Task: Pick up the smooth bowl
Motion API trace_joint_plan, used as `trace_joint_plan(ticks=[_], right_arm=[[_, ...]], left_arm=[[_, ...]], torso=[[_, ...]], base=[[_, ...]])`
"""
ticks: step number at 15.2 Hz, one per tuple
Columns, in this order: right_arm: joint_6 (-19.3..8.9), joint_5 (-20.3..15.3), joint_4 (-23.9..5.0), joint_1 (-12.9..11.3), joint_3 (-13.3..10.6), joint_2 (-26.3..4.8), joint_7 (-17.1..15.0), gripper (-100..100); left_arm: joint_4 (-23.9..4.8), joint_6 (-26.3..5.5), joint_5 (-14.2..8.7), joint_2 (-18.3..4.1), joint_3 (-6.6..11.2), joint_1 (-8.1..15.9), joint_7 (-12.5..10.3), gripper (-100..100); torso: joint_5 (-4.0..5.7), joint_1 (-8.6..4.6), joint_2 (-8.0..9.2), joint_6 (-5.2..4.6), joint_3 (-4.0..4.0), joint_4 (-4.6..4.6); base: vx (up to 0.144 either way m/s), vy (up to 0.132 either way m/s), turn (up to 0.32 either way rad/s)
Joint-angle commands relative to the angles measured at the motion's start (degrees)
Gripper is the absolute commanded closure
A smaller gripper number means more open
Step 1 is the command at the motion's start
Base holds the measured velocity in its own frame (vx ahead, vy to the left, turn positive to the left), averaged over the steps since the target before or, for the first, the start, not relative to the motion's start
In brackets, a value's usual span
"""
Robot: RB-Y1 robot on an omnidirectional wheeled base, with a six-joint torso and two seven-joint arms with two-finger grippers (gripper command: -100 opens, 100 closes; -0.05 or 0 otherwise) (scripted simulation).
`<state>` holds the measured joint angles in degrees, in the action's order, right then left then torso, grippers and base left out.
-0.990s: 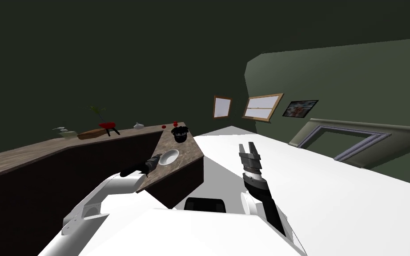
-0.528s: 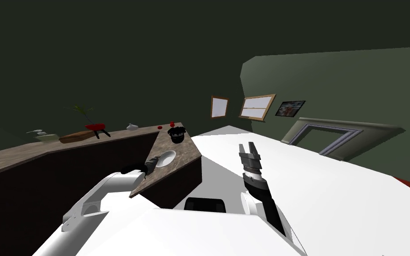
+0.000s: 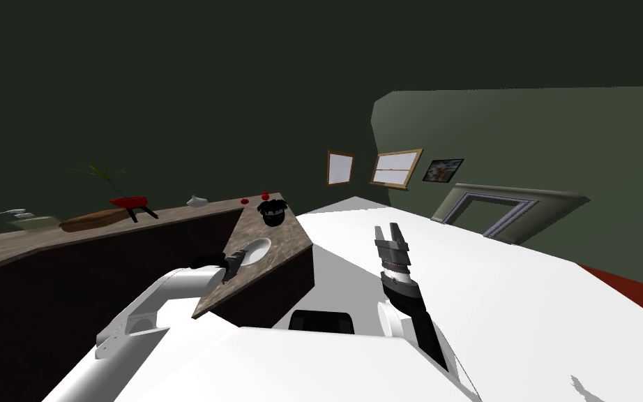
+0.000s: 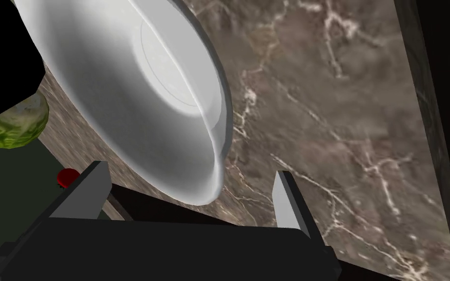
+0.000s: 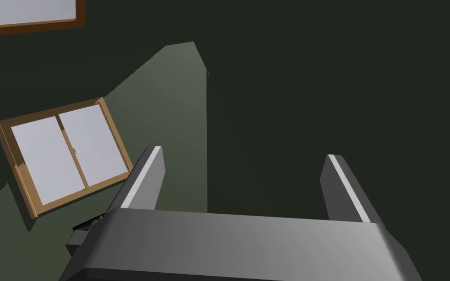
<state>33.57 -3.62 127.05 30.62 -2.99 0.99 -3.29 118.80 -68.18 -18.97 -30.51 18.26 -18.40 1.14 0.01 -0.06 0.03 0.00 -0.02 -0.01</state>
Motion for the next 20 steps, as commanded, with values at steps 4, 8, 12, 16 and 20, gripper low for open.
trace_joint_plan(ticks=[4, 8, 12, 16, 20], right_arm=[[0.0, 0.0, 0.0, 0.0, 0.0, 0.0, 0.0, 0], [0.0, 0.0, 0.0, 0.0, 0.0, 0.0, 0.0, 0], [0.0, 0.0, 0.0, 0.0, 0.01, 0.0, 0.0, 0], [0.0, 0.0, 0.0, 0.01, 0.01, 0.0, 0.0, 0], [0.0, 0.0, 0.0, 0.0, 0.0, 0.0, 0.0, 0]], left_arm=[[-0.29, -4.98, -0.97, -0.32, 0.7, 0.55, -0.16, -100], [-0.55, -6.4, -1.47, -0.51, 1.05, 0.76, -0.12, -100], [-4.46, -3.65, -0.43, 0.13, 0.16, 1.63, 0.33, -100], [-4.59, -3.58, -0.34, 0.18, 0.08, 1.69, 0.31, 100], [-2.52, -5.18, -0.96, -0.19, 0.61, 1.22, 0.1, 100]], torso=[[-0.01, 0.02, 0.0, 0.01, 0.0, 0.0], [0.0, 0.01, 0.0, 0.01, 0.0, 0.0], [-0.03, 0.14, -0.05, 0.01, 0.03, 0.01], [-0.03, 0.12, -0.04, 0.02, 0.03, 0.01], [-0.01, 0.07, -0.03, 0.05, 0.01, 0.0]], base=[[-0.001, -0.012, -0.066], [-0.001, -0.013, -0.065], [0.011, 0.015, -0.03], [0.007, 0.008, -0.008], [-0.001, -0.002, 0.004]])
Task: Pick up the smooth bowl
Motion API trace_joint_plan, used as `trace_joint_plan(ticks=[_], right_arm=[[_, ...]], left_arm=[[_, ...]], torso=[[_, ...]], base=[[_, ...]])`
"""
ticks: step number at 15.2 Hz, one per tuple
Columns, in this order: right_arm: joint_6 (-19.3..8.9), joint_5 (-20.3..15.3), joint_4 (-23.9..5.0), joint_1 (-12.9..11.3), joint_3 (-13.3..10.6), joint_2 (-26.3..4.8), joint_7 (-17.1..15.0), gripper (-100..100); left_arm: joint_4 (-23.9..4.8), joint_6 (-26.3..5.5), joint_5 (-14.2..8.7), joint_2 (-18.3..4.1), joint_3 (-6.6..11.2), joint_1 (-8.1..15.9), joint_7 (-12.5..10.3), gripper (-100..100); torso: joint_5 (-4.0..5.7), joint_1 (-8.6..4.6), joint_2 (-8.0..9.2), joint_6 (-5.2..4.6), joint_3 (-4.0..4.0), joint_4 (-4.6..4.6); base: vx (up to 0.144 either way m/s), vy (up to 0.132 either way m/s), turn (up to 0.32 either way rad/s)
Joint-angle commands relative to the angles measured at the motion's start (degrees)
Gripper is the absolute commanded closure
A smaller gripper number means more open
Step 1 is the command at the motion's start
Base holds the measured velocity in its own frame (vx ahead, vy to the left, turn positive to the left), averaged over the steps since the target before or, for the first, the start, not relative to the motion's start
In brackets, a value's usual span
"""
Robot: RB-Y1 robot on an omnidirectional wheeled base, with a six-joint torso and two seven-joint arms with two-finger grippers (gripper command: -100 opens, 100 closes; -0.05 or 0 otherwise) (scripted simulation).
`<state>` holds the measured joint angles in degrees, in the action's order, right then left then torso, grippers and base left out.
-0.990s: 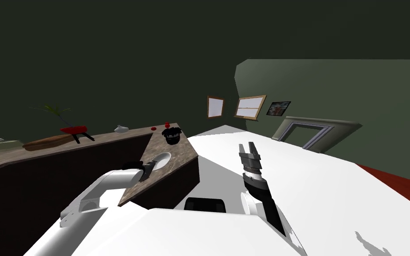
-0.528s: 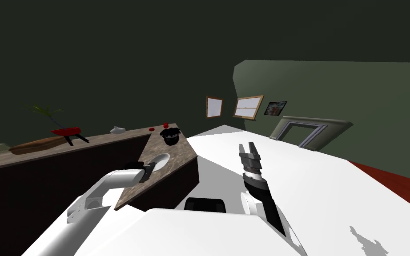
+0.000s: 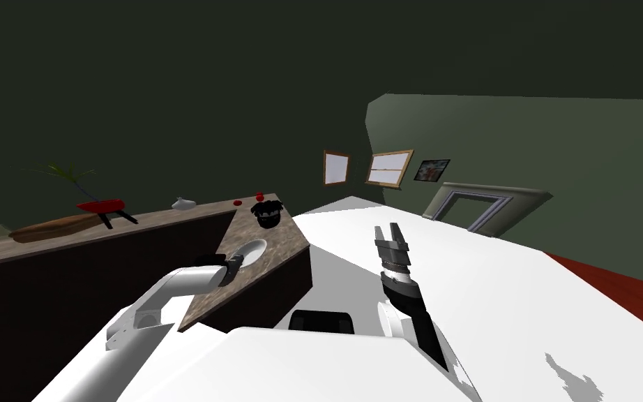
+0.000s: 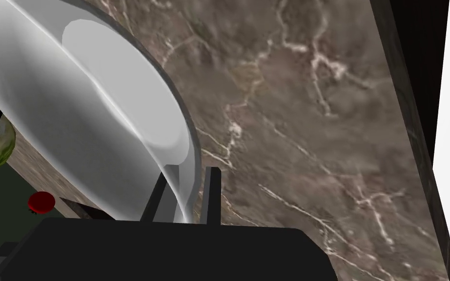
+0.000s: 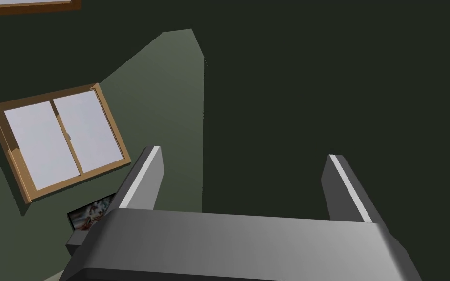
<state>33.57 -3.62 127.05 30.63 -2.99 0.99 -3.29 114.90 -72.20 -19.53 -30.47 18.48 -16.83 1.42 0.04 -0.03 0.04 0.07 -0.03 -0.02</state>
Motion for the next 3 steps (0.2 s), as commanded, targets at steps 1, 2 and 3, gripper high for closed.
trace_joint_plan(ticks=[1, 2, 3], right_arm=[[0.0, 0.0, 0.0, 0.0, 0.0, 0.0, 0.0, 0], [0.0, 0.0, 0.0, 0.0, 0.0, 0.0, 0.0, 0], [0.0, 0.0, 0.0, 0.0, 0.0, 0.0, 0.0, 0]], left_arm=[[1.87, -1.54, -0.54, -0.32, 0.51, -0.45, -0.24, 100], [2.84, -2.31, -0.8, -0.48, 0.74, -0.66, -0.36, 100], [1.79, -1.41, -0.48, -0.33, 0.46, -0.36, -0.23, 100]], torso=[[0.0, 0.0, 0.0, 0.0, 0.0, 0.0], [0.02, -0.05, 0.04, 0.01, -0.02, -0.01], [0.02, -0.09, 0.08, 0.02, -0.05, -0.02]], base=[[-0.011, -0.02, 0.054], [-0.016, -0.024, 0.04], [-0.012, -0.015, 0.017]])
